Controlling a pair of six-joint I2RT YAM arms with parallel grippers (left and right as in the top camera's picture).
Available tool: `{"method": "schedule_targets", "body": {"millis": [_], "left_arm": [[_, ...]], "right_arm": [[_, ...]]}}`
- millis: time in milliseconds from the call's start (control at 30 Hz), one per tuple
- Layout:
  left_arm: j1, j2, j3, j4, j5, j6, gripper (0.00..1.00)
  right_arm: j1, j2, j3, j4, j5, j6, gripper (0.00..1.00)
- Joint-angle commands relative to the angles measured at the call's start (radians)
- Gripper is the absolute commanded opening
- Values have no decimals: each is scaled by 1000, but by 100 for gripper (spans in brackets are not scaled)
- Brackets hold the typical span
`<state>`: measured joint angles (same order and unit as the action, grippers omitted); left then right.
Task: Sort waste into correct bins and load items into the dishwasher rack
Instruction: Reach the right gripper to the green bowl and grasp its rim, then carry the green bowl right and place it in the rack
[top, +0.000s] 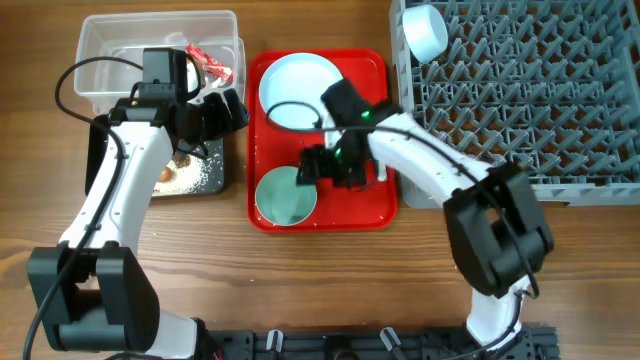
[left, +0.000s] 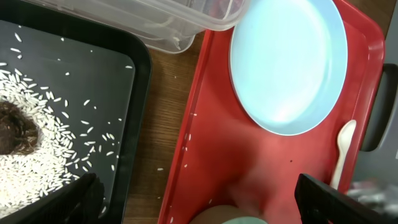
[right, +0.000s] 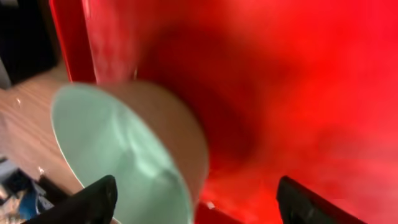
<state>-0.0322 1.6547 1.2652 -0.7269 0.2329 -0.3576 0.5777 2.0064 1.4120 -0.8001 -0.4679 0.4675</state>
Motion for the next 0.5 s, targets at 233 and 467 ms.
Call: {"method": "schedule_targets", "body": {"millis": [233,467], "left_arm": [[5,-19,-1,0,2,2,100],[5,-19,-1,0,2,2,100]], "right_arm": [[49,10,-13,-47,134,122,16],[40,5,53,-51,150,-24,4]]}}
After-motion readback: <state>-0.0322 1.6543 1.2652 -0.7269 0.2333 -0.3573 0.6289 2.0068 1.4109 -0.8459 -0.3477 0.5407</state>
